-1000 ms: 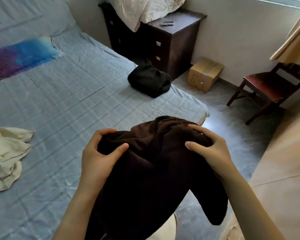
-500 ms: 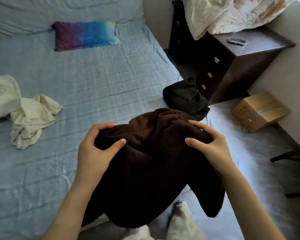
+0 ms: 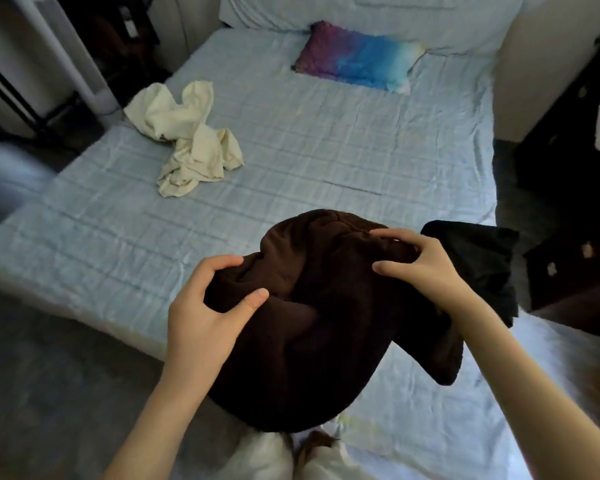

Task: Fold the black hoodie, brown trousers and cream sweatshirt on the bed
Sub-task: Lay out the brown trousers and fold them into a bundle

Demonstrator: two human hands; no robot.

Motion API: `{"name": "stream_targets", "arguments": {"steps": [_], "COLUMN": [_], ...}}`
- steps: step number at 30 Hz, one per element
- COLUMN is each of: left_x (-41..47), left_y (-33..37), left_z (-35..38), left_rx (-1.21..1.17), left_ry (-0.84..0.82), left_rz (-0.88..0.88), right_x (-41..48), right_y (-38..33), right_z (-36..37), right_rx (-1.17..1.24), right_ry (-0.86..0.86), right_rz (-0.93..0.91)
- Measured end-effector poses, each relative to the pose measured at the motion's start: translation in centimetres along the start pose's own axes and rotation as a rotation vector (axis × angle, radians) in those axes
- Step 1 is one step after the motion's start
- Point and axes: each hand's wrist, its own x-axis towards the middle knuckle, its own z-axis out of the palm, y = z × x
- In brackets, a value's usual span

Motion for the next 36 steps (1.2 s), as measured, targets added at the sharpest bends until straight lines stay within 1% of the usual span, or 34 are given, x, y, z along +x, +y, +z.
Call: {"name": "stream_targets", "arguments": {"steps": [3, 6, 9, 11, 14, 15, 16, 18, 19, 20, 21, 22, 23, 24, 26, 28, 30, 31, 32, 36], "left_x": [-0.8, -0.5, 0.8, 1.5, 2.1, 2.3, 2.5, 3.5, 4.4, 5.5, 6.8, 8.3, 10.0, 11.8, 15.6, 19.4, 22.7, 24.0, 24.8, 24.2], "left_y": [-0.5, -2.9, -6.8, -9.6, -13.3, -14.6, -15.8, -17.9, -18.6, -19.3, -20.0, -20.6, -21.1, -21.4, -21.7, -21.4, -21.0, -20.8, -20.5, -19.9], "left_z": [1.4, 4.0, 7.5, 9.4, 10.8, 10.7, 10.6, 10.1, 9.8, 9.5, 9.4, 9.3, 9.5, 9.8, 10.6, 11.6, 12.8, 13.5, 14.2, 18.1], "left_rx": [-0.017, -0.062, -0.086, -0.091, -0.079, -0.063, -0.048, -0.031, -0.012, 0.026, 0.084, 0.151, 0.209, 0.241, 0.207, 0.057, -0.097, -0.137, -0.156, -0.172], "left_ry": [0.05, 0.063, -0.002, -0.052, -0.17, -0.243, -0.35, -0.666, -0.827, -0.959, -1.058, -1.118, -1.132, -1.099, -0.941, -0.801, -0.752, -0.774, -0.831, -1.142], "left_rz": [-0.036, -0.137, -0.292, -0.383, -0.422, -0.436, -0.461, -0.55, -0.602, -0.634, -0.63, -0.594, -0.546, -0.495, -0.405, -0.355, -0.361, -0.396, -0.444, -0.622], "right_x": [4.4, 8.6, 11.5, 12.4, 13.7, 14.0, 14.3, 14.6, 14.7, 14.6, 14.5, 14.3, 14.1, 13.9, 13.2, 11.9, 10.4, 9.6, 8.9, 6.6], "right_y": [0.2, 2.4, 7.0, 10.2, 13.6, 14.3, 14.8, 15.8, 16.3, 16.8, 17.1, 17.0, 16.8, 16.4, 15.0, 13.1, 11.1, 10.1, 9.2, 7.2], "right_z": [-1.3, -0.5, 2.5, 4.6, 6.2, 6.3, 6.5, 7.3, 7.8, 8.3, 8.9, 9.3, 9.6, 9.6, 9.1, 8.2, 7.2, 6.7, 6.2, 5.0], "right_rx": [-0.099, -0.163, -0.244, -0.293, -0.313, -0.331, -0.391, -0.614, -0.689, -0.689, -0.623, -0.512, -0.377, -0.24, -0.024, 0.091, 0.148, 0.177, 0.213, 0.373], "right_ry": [-0.146, -0.207, -0.203, -0.187, -0.164, -0.188, -0.225, -0.276, -0.275, -0.25, -0.204, -0.143, -0.078, -0.025, 0.024, 0.003, -0.019, -0.023, -0.027, -0.07], "right_rz": [-0.044, -0.03, 0.001, 0.054, 0.048, 0.03, 0.007, -0.038, -0.039, -0.014, 0.03, 0.084, 0.133, 0.174, 0.236, 0.241, 0.209, 0.185, 0.163, 0.125]}}
